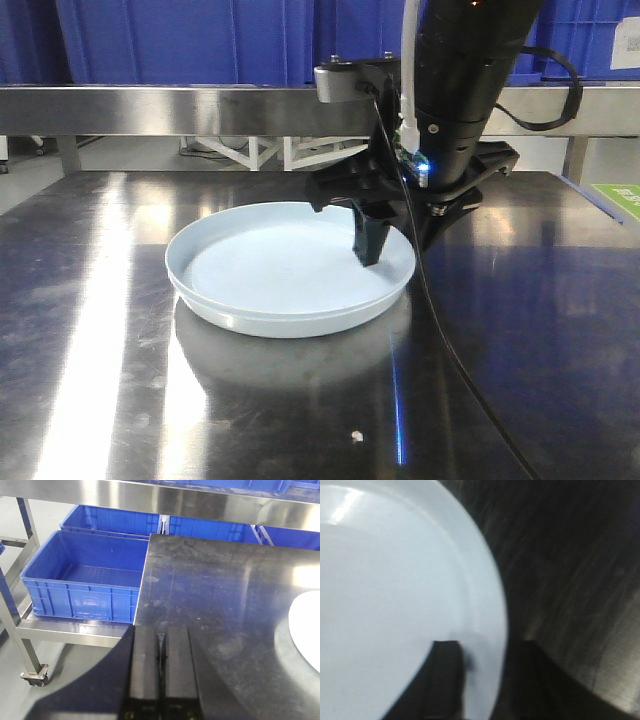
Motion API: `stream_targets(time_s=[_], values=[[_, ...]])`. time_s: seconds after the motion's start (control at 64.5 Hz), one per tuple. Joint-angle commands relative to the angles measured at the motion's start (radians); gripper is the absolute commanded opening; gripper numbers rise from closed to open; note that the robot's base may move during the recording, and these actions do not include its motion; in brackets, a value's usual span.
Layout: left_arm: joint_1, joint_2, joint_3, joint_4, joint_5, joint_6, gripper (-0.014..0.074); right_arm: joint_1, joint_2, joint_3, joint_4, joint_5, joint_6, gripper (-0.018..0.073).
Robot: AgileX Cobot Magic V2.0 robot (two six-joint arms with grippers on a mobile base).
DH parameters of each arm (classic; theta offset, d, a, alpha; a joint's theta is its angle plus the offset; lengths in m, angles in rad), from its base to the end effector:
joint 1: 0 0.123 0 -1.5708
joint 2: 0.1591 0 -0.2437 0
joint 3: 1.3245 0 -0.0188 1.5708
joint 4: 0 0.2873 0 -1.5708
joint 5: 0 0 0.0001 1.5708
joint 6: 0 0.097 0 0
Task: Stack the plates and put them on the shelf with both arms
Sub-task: 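Grip the rim of the stacked plates with the right gripper, then lift the plate stack off the table with the right gripper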
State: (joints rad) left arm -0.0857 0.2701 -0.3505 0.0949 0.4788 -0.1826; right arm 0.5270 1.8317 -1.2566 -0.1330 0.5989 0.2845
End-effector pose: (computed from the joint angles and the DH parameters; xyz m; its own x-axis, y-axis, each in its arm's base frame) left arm 0.1506 -0.0087 0.2613 -0.3062 -0.0721 -0.9492 0.0141 0.9967 -0.0803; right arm 0.3556 0.1985 0.1420 -0.8336 -0.2848 -0.4733 -0.3316 0.9433 0.0164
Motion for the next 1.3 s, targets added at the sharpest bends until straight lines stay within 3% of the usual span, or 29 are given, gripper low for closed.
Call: stream_targets(time_s=[0.0,0.031,0.093,0.31,0.605,1.055,1.288], values=[[0.001,0.005,-0.03,0.003,-0.081,-0.002,0.009,0.0,-0.051,-0.035,-0.022,-0.028,-0.003,0.0088],[0.001,0.005,-0.03,0.003,-0.081,-0.002,0.009,0.0,-0.054,-0.041,-0.025,-0.028,-0.003,0.0031],[0.001,0.005,-0.03,0.003,-0.081,-0.002,0.009,0.0,-0.068,-0.056,-0.034,-0.029,-0.003,0.0075],[0.001,0.005,-0.03,0.003,-0.081,-0.002,0.009,-0.008,-0.177,-0.093,-0.114,-0.049,-0.003,0.0049],[0.001,0.005,-0.03,0.003,-0.081,-0.002,0.009,-0.117,-0.387,-0.048,-0.115,-0.039,-0.003,0.0049],[0.001,0.005,-0.03,0.003,-0.081,-0.002,0.009,-0.371,-0.862,0.321,-0.112,-0.074,-0.003,0.0049],[0.001,0.005,-0.03,0.003,-0.081,-0.002,0.009,-0.419,-1.108,0.502,-0.101,-0.078,-0.003,0.0049]])
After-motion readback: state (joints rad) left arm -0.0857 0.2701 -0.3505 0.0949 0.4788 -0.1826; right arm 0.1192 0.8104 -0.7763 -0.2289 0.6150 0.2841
